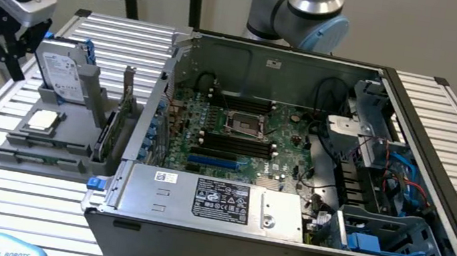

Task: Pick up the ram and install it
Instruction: 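Pick up the ram and move it above insertion slot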

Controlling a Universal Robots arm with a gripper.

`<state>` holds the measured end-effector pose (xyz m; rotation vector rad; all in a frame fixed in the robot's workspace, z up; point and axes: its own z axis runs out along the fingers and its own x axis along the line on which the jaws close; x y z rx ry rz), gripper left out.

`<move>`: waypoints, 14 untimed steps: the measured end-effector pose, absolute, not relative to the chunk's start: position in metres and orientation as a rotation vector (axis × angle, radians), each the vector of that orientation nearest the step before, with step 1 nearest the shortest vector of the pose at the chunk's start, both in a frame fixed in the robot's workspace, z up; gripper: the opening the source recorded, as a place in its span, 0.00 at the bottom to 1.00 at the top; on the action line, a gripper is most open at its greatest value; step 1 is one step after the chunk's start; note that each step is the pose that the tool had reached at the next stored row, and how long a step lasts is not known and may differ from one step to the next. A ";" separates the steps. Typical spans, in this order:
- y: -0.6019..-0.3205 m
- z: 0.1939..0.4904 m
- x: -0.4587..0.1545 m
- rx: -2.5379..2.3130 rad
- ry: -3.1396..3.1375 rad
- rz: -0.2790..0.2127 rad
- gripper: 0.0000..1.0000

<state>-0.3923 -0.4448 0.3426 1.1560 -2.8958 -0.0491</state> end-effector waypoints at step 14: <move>-0.445 0.339 -0.392 1.512 -2.723 -0.044 0.11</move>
